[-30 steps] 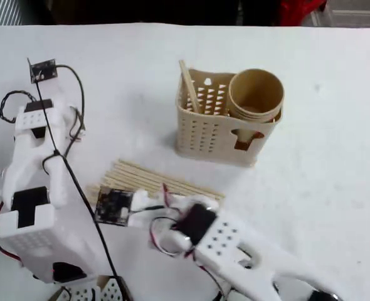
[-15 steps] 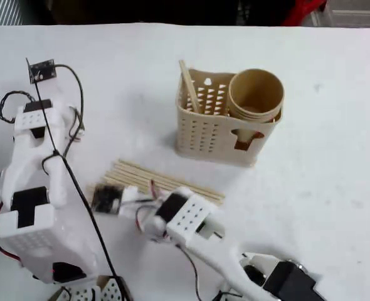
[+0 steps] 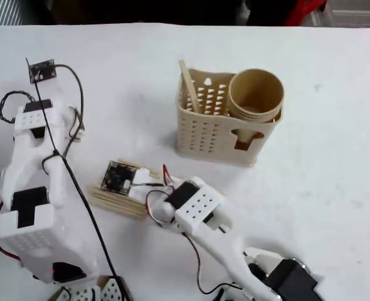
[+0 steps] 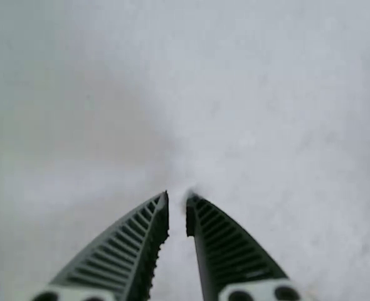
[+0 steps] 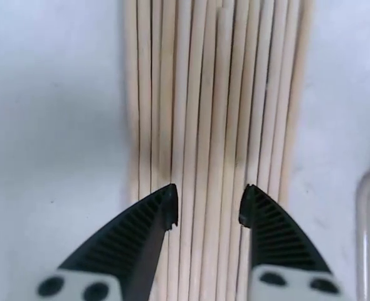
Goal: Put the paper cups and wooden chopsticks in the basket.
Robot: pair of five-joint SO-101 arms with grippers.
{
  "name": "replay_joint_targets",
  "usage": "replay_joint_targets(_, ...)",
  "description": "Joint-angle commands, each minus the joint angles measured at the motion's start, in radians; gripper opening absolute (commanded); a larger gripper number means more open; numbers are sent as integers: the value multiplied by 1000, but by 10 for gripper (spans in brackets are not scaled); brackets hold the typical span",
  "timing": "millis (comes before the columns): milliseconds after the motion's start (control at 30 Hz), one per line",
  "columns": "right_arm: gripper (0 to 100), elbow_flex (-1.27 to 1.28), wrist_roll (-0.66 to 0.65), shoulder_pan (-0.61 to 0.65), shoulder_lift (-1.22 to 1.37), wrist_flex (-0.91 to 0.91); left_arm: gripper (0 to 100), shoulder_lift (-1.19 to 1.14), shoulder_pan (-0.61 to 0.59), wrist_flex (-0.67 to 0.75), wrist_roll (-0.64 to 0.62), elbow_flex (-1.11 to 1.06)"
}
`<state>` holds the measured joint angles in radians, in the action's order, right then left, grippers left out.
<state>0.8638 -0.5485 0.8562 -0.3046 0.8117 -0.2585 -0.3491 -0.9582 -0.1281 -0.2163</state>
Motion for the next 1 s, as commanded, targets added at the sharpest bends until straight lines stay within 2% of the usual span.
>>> replay_joint_targets(0, 166, -31, -11, -12, 51, -44, 72, 4, -10, 15, -5, 5)
replay_joint_targets(200, 164, -52, -11, -15, 131, -59, 72, 4, -10, 12, -5, 5)
replay_joint_targets(400, 84, -63, -11, -70, 134, -67, 72, 4, -10, 15, -5, 5)
replay_joint_targets(967, 80, -66, -11, -77, 87, -31, 72, 4, -10, 17, -5, 5)
